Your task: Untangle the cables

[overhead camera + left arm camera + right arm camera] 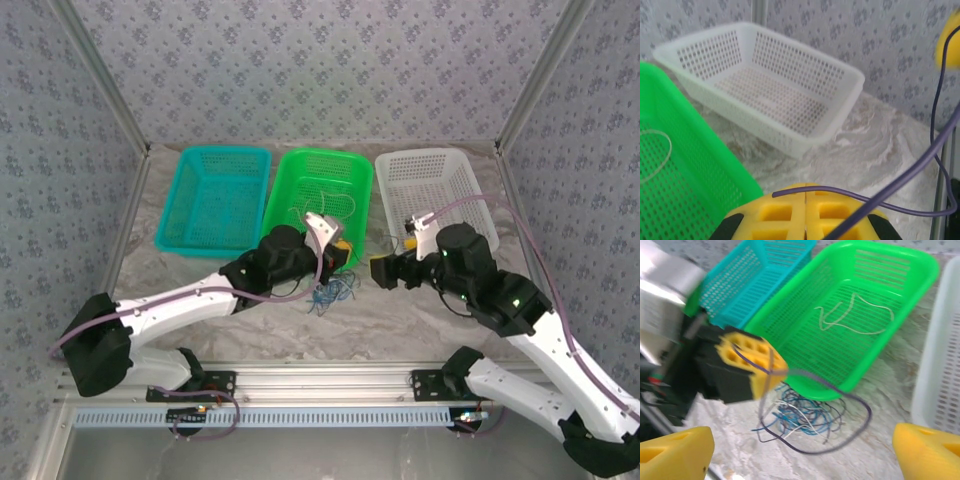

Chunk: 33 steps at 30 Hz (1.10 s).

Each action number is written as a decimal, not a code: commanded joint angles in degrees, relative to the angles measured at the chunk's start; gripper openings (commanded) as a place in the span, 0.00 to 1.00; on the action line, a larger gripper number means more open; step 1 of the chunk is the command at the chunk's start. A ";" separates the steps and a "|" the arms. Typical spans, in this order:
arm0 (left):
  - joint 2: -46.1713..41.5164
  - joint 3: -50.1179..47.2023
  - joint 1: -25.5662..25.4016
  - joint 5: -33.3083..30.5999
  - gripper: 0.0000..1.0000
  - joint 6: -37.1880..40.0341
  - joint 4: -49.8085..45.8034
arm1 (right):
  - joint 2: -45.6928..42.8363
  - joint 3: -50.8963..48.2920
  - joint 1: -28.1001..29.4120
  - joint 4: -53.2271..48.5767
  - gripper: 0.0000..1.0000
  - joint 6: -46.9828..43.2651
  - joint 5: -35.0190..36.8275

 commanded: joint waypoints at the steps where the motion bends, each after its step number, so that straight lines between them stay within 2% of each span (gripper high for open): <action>1: -2.71 5.47 -0.15 -1.74 0.00 -0.40 -1.20 | -0.70 -2.61 -0.21 -2.65 0.97 0.38 4.48; 6: -3.41 9.56 -0.10 -5.41 0.00 -0.79 -3.69 | -6.12 -9.15 0.71 3.48 0.94 -1.44 1.15; 9: -3.27 11.47 0.07 -5.50 0.00 -1.56 -4.27 | -9.35 -14.45 1.47 8.80 0.94 -1.98 -1.43; 13: -2.63 13.43 0.16 -4.25 0.00 -3.18 -4.35 | -10.70 -22.40 2.29 19.21 0.96 -0.27 -0.63; 17: -2.54 14.09 0.11 -2.90 0.00 -4.63 -3.46 | -7.40 -29.28 3.08 35.81 0.96 2.12 -0.59; 19: -2.47 14.15 0.16 -2.35 0.00 -5.36 -3.38 | -4.96 -29.95 4.28 40.00 0.96 1.85 0.85; 23: -1.77 14.04 0.15 -0.79 0.00 -6.98 -2.36 | 0.42 -29.66 6.80 45.69 0.97 -1.29 5.70; 33: -2.52 14.07 0.16 1.22 0.00 -8.29 -1.30 | 11.15 -28.23 7.22 56.95 1.00 -4.37 8.72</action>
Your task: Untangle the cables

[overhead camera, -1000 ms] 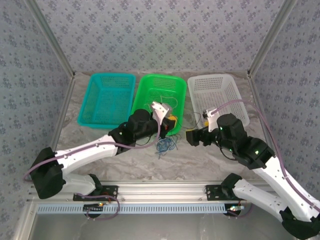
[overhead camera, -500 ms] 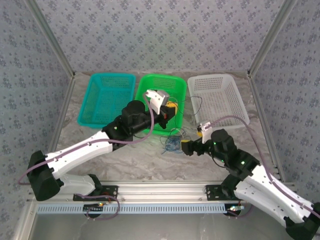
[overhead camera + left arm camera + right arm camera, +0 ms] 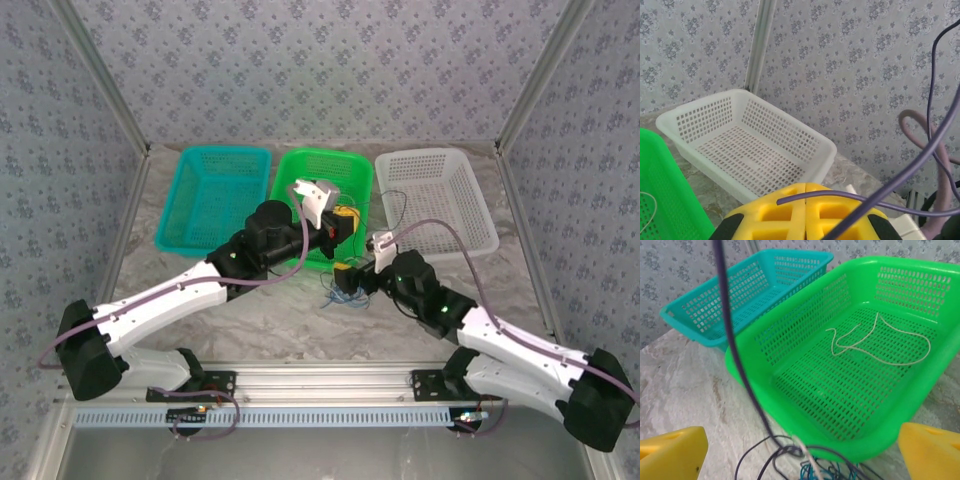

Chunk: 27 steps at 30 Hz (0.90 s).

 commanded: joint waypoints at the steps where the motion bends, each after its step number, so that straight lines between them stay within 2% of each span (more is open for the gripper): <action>1: -1.05 1.95 0.10 2.06 0.00 -1.37 2.74 | 3.85 1.99 0.14 6.69 1.00 -1.70 2.05; 5: -1.34 2.30 0.08 3.37 0.00 -2.00 3.13 | 8.92 2.83 0.70 10.50 0.93 -0.15 2.46; 11: -2.12 3.27 0.12 2.95 0.00 -1.16 3.29 | 15.69 2.99 1.89 9.69 0.68 3.21 1.07; 15: -3.33 6.69 0.55 2.20 0.00 1.68 1.08 | 17.08 -0.39 3.91 9.77 0.57 6.67 1.01; 27: -6.30 14.49 2.94 2.02 0.00 7.29 -1.43 | 14.93 -9.31 8.63 6.15 0.56 13.98 4.28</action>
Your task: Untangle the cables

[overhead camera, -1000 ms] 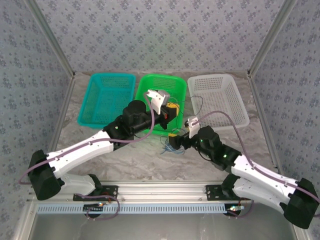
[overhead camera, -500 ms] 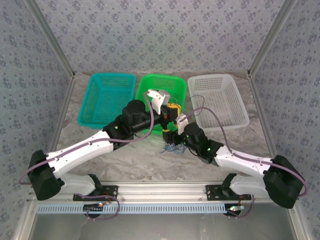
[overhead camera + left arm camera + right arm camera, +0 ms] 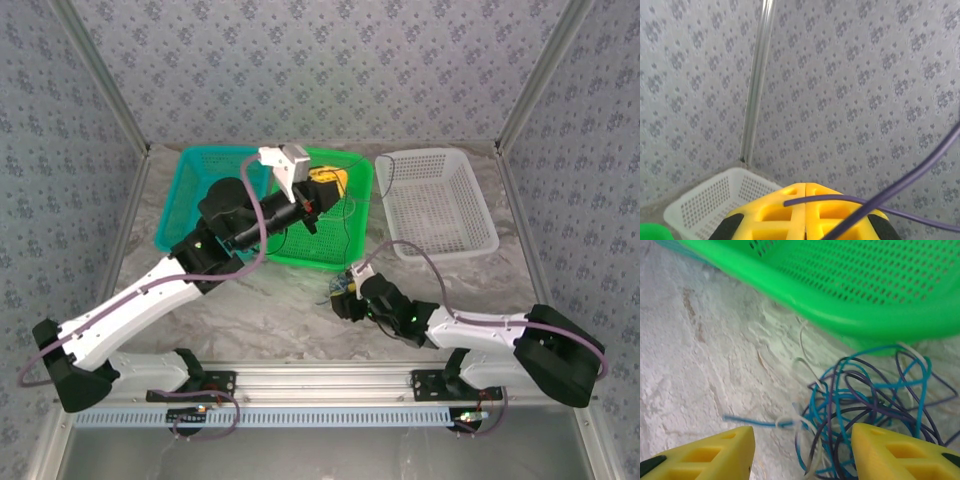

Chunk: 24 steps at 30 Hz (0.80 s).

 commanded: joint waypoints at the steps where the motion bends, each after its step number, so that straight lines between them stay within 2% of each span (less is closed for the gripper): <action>1: -1.43 3.26 0.86 -0.09 0.00 3.01 0.19 | -0.86 -1.57 0.48 -1.49 0.56 3.16 2.46; 7: -0.93 9.69 2.07 0.24 0.00 6.29 -1.82 | -0.35 -4.09 0.35 -0.84 0.58 4.54 3.95; 11: 1.12 14.89 3.05 2.10 0.00 6.88 -3.28 | 0.63 -4.54 0.31 -1.33 0.69 5.34 4.23; 15: 2.49 17.42 3.33 2.47 0.00 7.06 -4.72 | -0.04 -5.56 0.20 0.21 0.74 6.28 4.56; 24: 1.21 18.97 3.75 2.70 0.00 6.90 -3.07 | 0.45 -7.58 -0.86 -0.23 0.68 7.43 4.12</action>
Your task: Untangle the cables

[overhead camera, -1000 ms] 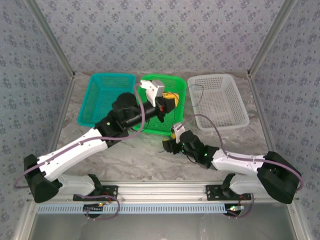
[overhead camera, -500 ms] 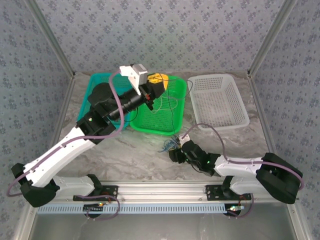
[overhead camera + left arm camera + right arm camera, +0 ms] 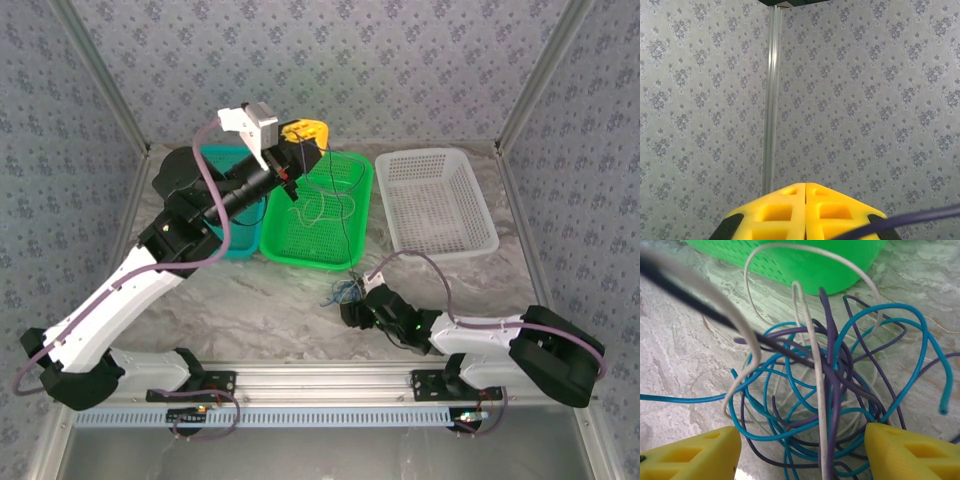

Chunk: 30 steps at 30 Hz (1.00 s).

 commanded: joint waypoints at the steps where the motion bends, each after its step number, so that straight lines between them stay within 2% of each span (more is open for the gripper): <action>1: -0.68 4.11 0.38 0.87 0.00 1.35 1.21 | 0.42 -2.00 -0.69 -0.79 0.67 1.77 1.11; 5: 1.31 11.62 0.52 1.21 0.00 3.16 -1.93 | 1.22 -2.53 -1.34 -1.53 0.67 2.14 0.64; 8: 3.79 16.83 0.52 3.47 0.00 2.78 -4.86 | -0.40 -2.07 -1.38 -2.49 0.84 1.50 -0.12; 9: 4.46 17.82 0.54 4.43 0.00 2.31 -5.71 | -1.61 -1.76 -1.35 -3.20 0.86 1.21 -0.21; 15: 4.15 14.33 0.56 3.50 0.00 1.45 -3.74 | -13.85 -0.03 -1.56 -12.35 0.93 -0.92 0.56; 23: 4.24 14.28 0.59 4.22 0.00 0.86 -3.74 | -35.68 1.31 -2.18 -29.82 0.95 -1.11 4.27; 26: 4.88 14.19 0.61 4.55 0.00 0.20 -3.33 | -38.85 2.53 -2.26 -30.07 0.94 -3.01 3.25; 30: 5.79 14.71 0.63 4.99 0.00 -0.60 -2.68 | -36.21 3.04 -2.04 -23.18 0.94 -7.68 0.20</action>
